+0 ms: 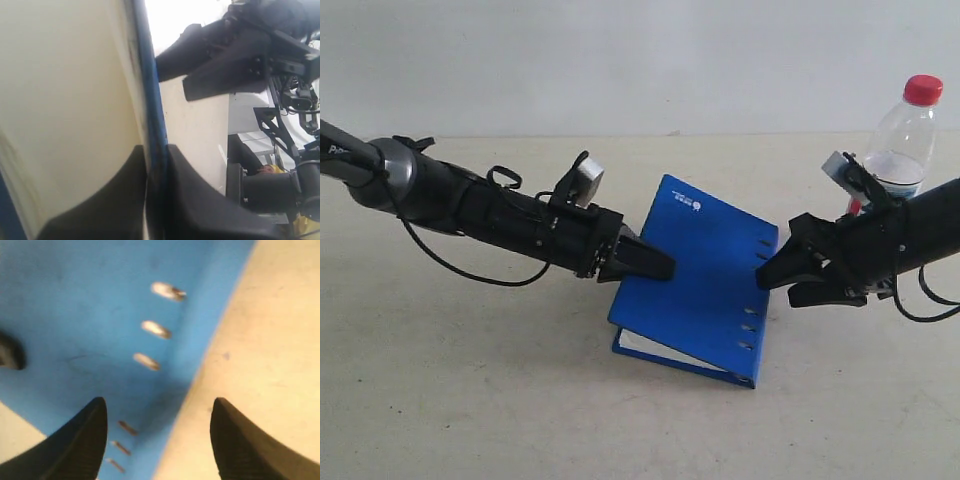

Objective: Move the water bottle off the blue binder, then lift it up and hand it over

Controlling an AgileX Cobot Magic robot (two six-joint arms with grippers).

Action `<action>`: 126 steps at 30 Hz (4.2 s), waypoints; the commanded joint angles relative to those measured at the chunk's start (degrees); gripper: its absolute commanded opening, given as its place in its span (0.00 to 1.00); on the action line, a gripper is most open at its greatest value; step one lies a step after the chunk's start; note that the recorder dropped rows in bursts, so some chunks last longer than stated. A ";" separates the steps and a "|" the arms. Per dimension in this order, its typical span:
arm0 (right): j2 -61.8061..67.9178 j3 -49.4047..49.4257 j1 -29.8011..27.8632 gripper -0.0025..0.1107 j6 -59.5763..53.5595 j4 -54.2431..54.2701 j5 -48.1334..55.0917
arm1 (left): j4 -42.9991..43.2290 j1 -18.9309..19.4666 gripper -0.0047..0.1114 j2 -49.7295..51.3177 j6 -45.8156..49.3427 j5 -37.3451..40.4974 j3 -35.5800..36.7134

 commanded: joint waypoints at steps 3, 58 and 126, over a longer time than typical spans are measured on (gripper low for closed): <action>-0.26 -0.28 -0.10 0.50 -1.69 -0.83 -6.71 | -0.12 2.18 0.08 -1.19 3.08 1.99 0.17; 15.78 -9.93 10.02 0.02 -25.81 21.17 18.27 | 3.91 9.18 0.59 -5.59 -0.85 1.99 0.41; -56.91 -7.52 29.53 0.48 -13.18 -6.33 -35.05 | 8.17 22.15 0.08 -117.14 -4.47 -73.89 67.36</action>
